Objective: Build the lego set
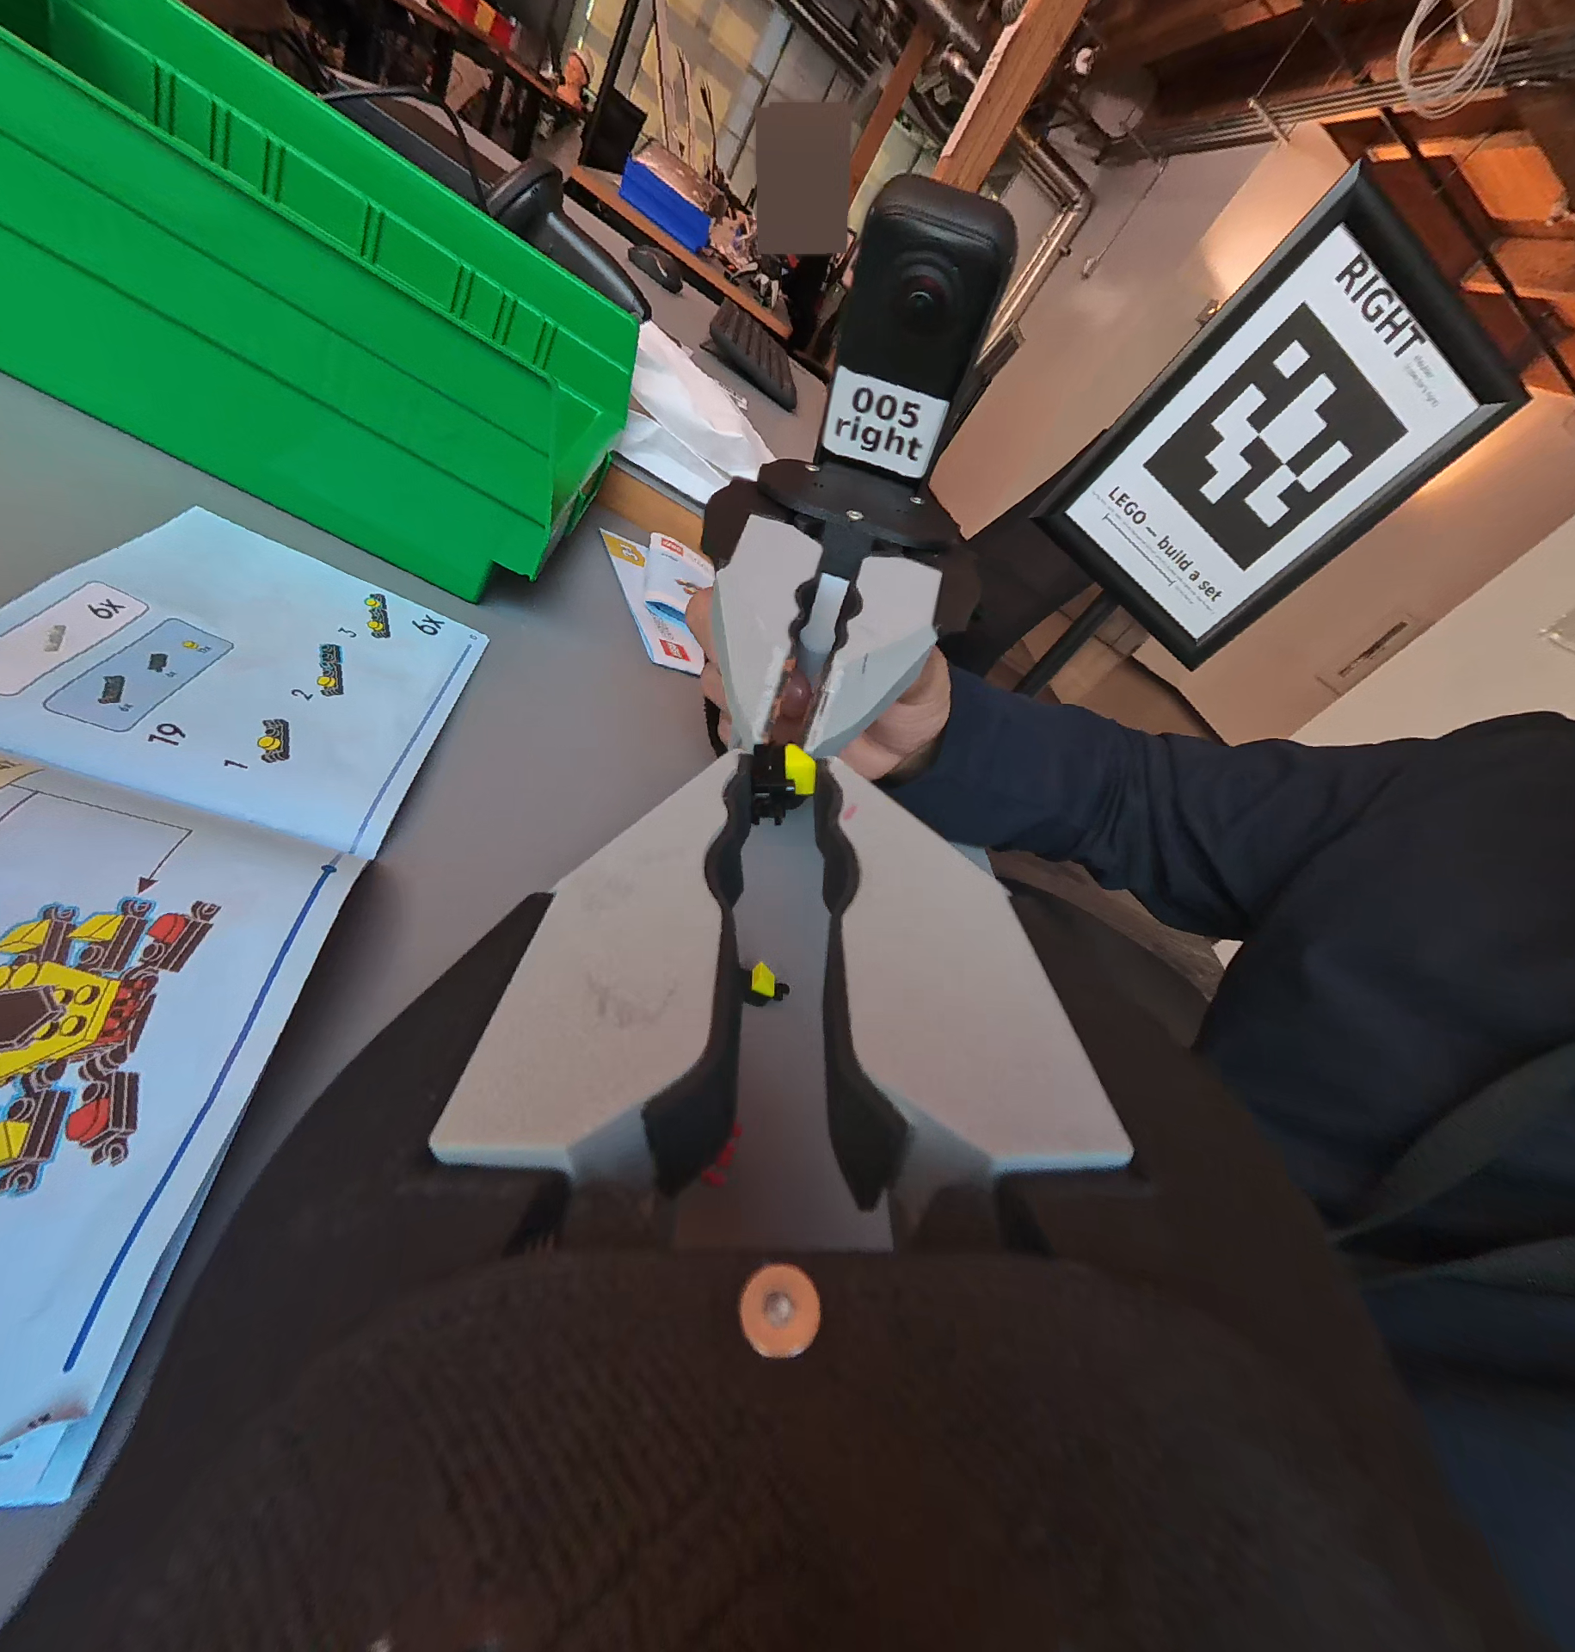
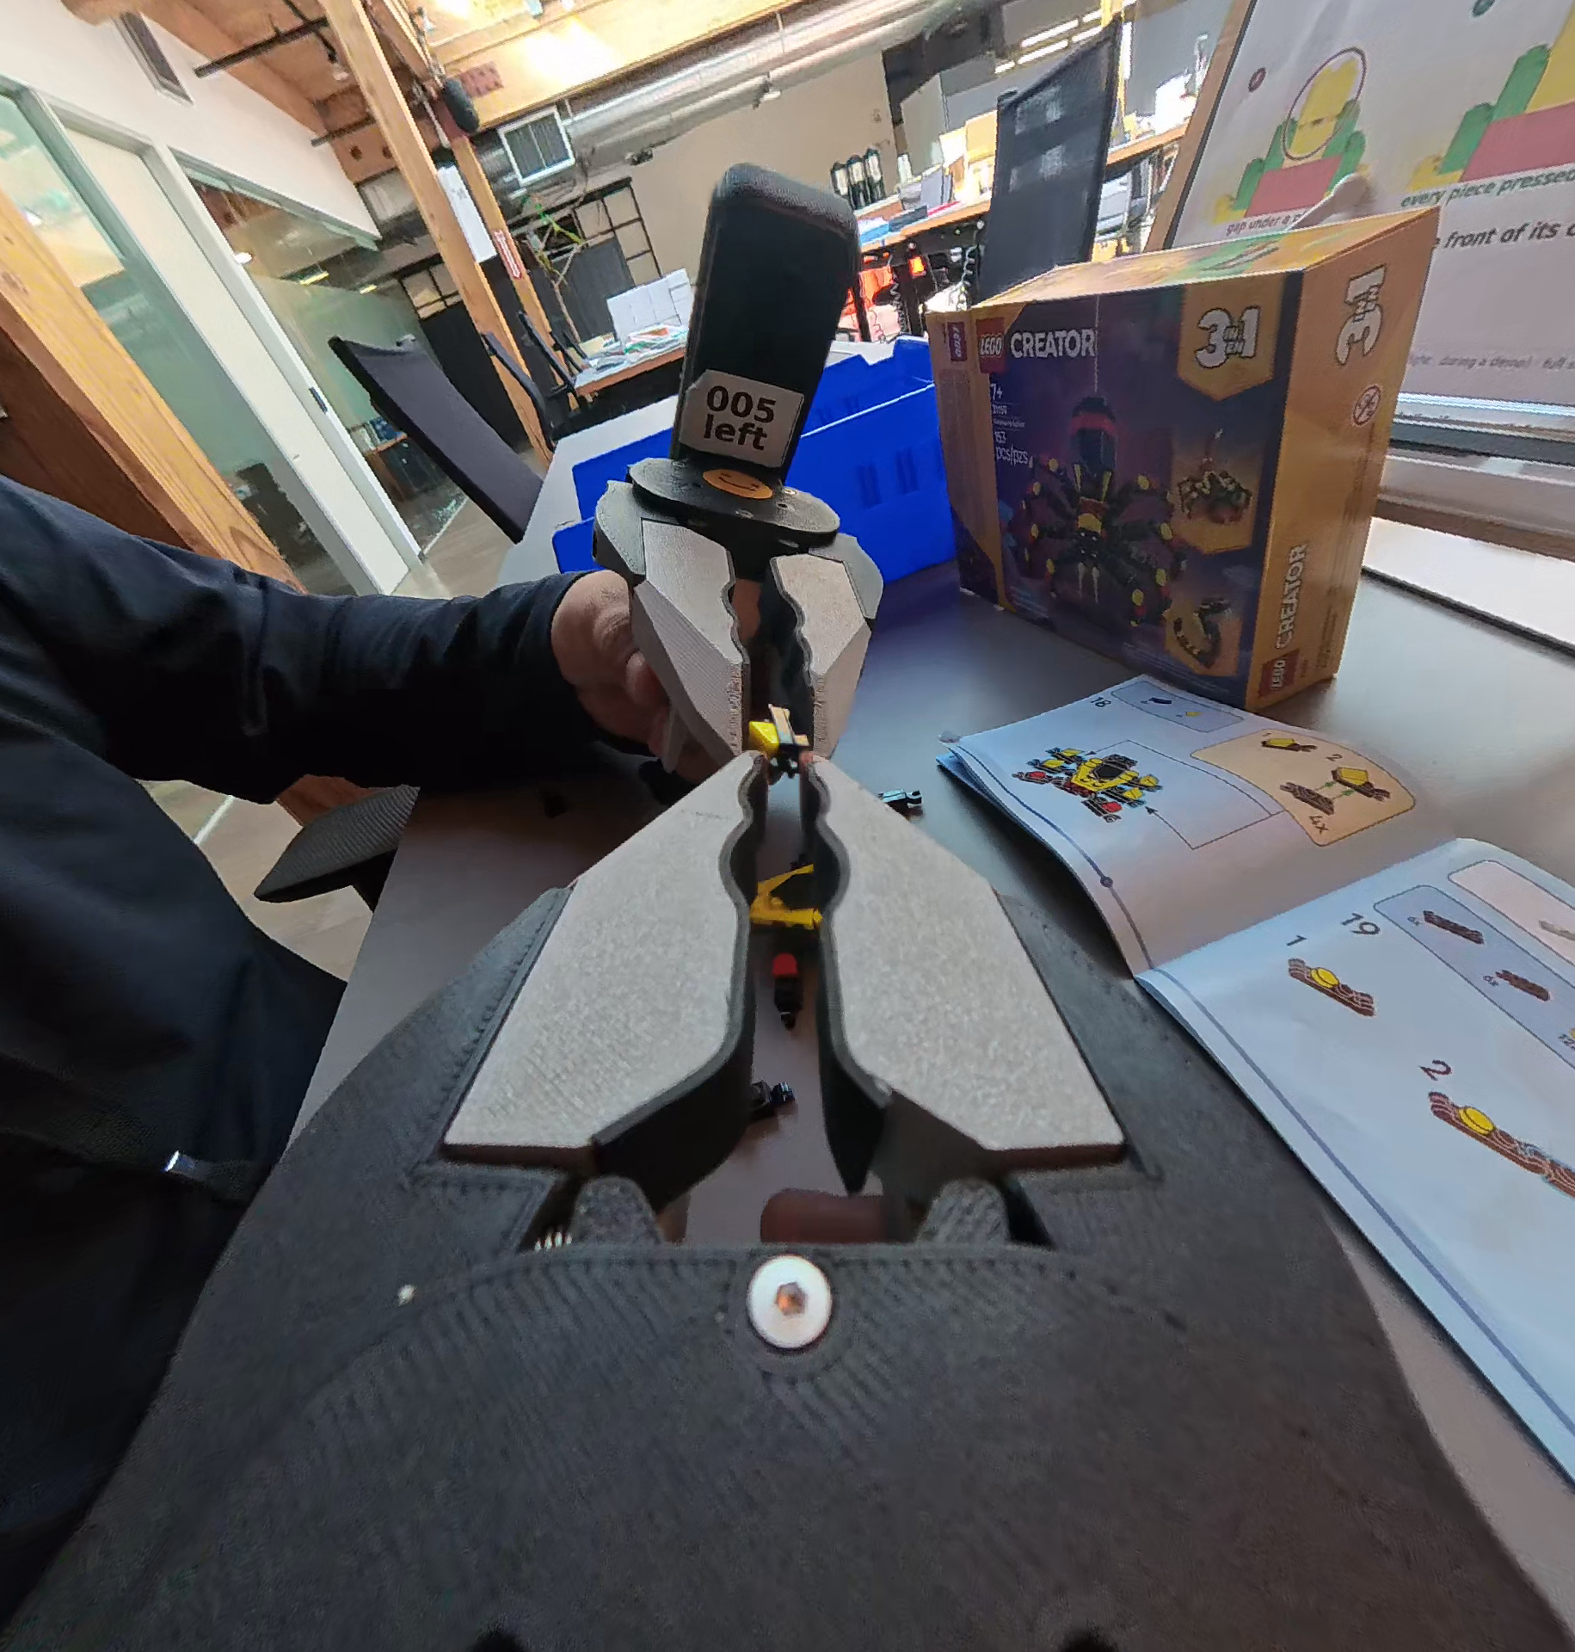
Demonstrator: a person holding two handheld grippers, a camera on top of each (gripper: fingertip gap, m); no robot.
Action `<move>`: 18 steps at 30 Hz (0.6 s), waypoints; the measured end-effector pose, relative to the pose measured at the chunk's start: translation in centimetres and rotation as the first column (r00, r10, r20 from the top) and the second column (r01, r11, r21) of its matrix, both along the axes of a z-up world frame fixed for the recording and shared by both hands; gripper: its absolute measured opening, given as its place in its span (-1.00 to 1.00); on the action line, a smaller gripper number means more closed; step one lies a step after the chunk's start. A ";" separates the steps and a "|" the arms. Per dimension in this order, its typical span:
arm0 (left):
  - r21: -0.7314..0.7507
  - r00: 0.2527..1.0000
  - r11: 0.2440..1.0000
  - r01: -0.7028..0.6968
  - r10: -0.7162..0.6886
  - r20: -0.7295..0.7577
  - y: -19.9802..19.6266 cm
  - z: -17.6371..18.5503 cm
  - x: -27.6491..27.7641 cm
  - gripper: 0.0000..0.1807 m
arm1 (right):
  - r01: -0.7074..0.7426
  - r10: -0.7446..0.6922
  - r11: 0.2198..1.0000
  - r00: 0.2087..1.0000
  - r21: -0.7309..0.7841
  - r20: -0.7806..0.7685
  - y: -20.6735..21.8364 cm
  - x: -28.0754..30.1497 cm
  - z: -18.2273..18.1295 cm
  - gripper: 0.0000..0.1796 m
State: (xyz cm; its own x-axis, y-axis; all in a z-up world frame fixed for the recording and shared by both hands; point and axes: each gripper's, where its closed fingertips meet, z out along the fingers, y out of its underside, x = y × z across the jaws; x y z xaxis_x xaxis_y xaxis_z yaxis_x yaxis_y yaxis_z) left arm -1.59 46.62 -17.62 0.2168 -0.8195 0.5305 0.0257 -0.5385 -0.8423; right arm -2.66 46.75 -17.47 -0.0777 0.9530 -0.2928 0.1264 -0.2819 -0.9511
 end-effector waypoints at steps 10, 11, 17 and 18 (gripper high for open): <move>-0.009 1.000 1.000 -0.009 0.009 0.011 0.1 -0.2 0.1 -0.88 | 0.002 -0.002 1.000 1.000 -0.001 0.007 0.0 -0.1 -0.2 -0.96; -0.011 1.000 1.000 -0.009 0.009 0.013 0.1 -0.1 0.1 -0.88 | 0.004 -0.005 1.000 1.000 0.005 0.010 0.0 -0.1 -0.2 -0.96; -0.009 1.000 1.000 0.000 0.000 -0.002 0.1 0.0 -0.4 -0.89 | 0.032 -0.035 0.996 0.999 0.083 0.026 0.2 0.2 0.0 -0.97; 0.002 1.000 1.000 -0.004 0.004 -0.012 0.1 0.0 -0.6 -0.91 | 0.040 -0.042 0.995 0.999 0.089 0.024 0.4 0.4 0.1 -0.97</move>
